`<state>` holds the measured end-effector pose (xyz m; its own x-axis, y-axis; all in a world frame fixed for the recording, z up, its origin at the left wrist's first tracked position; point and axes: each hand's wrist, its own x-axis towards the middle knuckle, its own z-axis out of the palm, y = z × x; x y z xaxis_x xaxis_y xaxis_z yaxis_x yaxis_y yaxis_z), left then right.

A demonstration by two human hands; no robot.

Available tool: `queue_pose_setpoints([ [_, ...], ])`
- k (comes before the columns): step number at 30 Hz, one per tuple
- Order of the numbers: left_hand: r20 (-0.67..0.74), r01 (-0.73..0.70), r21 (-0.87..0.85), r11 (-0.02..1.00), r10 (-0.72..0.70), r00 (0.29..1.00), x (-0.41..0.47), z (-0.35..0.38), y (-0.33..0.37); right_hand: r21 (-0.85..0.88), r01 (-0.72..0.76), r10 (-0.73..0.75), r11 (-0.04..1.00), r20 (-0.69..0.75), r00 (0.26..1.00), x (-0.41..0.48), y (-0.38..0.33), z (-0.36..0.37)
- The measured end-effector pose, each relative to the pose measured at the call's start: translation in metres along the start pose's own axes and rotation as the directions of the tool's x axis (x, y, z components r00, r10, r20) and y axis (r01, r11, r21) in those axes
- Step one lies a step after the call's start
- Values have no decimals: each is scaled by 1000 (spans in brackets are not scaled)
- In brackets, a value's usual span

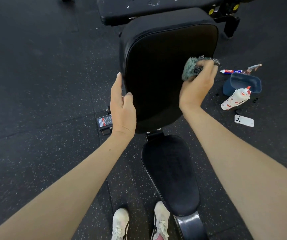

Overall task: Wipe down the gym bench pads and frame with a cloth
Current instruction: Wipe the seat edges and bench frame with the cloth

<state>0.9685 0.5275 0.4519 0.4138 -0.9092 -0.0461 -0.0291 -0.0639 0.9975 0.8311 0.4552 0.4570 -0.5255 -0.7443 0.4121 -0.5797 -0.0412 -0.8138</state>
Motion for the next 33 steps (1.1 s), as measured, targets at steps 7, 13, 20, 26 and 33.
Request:
queue_pose_setpoints([
  [7, -58, 32, 45, 998, -29, 998, -1, 5, -10, 71, -267, 273, 961, -92, 958, 21, 18, 9],
  [13, -108, 115, 59, 992, -108, 988, 3, -7, -21, 42, -420, 421, 907, -24, 907, 8, 35, 15],
  [20, -29, 124, 76, 989, -123, 992, -1, -13, -27, 117, -145, 145, 983, 5, 989, -44, 2, 23],
  [26, -4, 130, 57, 990, -130, 991, 1, -17, -36, 160, -1, -19, 987, 121, 992, -96, -31, 38],
  [33, -39, 147, 51, 988, -145, 989, 5, -23, -46, 147, 204, -238, 968, 277, 931, -125, -25, 44],
])
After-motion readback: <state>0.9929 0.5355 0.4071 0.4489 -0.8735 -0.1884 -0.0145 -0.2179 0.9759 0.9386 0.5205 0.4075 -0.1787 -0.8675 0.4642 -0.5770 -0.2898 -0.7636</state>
